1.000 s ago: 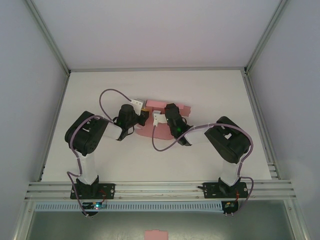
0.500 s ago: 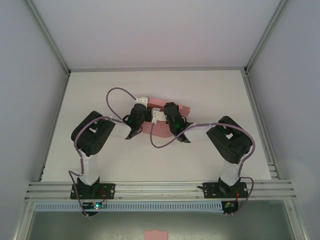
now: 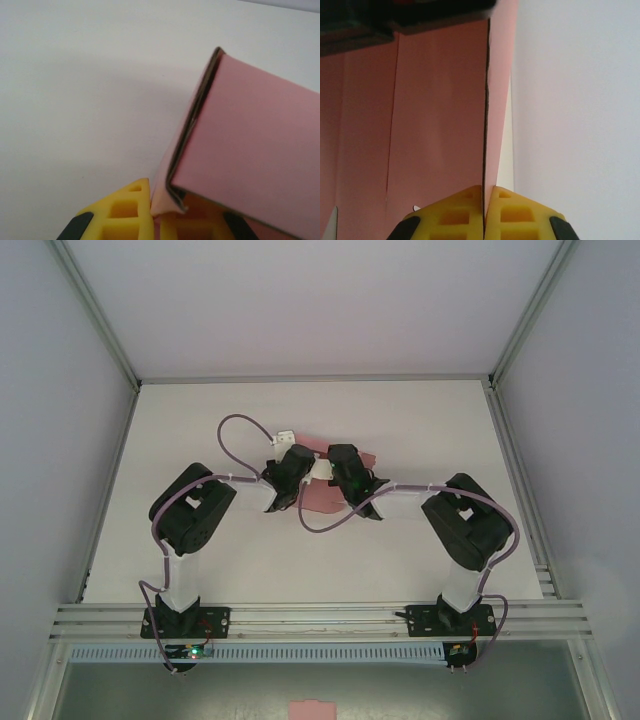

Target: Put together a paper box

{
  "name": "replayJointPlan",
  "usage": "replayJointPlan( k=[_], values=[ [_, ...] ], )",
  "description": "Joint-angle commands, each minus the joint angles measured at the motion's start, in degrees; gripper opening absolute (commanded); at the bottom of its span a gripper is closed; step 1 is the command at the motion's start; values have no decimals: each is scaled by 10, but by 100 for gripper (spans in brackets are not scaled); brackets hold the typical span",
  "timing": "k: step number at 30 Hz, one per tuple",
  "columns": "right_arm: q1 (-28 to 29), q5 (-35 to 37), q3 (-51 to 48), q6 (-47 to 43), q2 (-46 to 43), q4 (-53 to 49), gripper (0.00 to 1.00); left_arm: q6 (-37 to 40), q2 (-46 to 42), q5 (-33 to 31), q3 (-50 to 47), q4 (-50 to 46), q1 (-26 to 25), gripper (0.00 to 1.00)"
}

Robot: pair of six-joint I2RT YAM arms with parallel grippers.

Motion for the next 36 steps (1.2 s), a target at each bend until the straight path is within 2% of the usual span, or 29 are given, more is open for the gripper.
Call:
replayJointPlan(
  k=[1,2,3,5,7,9,11,12,14,18,20,22,24,26,28,30,36],
  values=[
    [10,-134,-7,83,-16,-153,12,71,-16,7,-27,161,29,0],
    [5,-137,7,93,-27,-162,16,91,-22,37,-47,212,29,0],
    [0,-142,22,107,-41,-165,26,118,-26,68,-66,256,31,0],
    [-9,-146,50,124,-70,-186,41,156,-32,100,-89,316,31,0],
    [-14,-153,69,138,-109,-219,48,165,-50,116,-94,304,32,0],
    [-17,-179,67,152,-158,-239,59,162,-75,142,-94,268,37,0],
    [-18,-213,56,168,-211,-249,78,166,-90,161,-109,280,39,0],
    [-22,-237,49,188,-243,-251,82,171,-97,177,-122,297,39,0],
    [-43,-281,38,225,-295,-238,98,166,-115,199,-143,311,42,0],
    [-119,-300,39,363,-369,-160,98,142,-155,283,-170,300,63,0],
    [-162,-260,58,436,-390,-152,98,125,-174,351,-194,327,76,0],
    [-215,-242,86,495,-392,-176,98,115,-186,434,-216,376,85,0],
    [-282,-273,129,544,-367,-242,99,115,-198,519,-223,405,88,0],
    [-332,-327,158,577,-322,-280,98,100,-213,574,-217,400,88,0],
    [-339,-374,174,588,-280,-298,97,94,-224,602,-208,387,87,0],
    [-321,-441,187,574,-241,-329,97,86,-232,616,-202,377,87,0],
    [-243,-477,229,520,-145,-434,95,101,-250,607,-184,318,85,0]
  ],
)
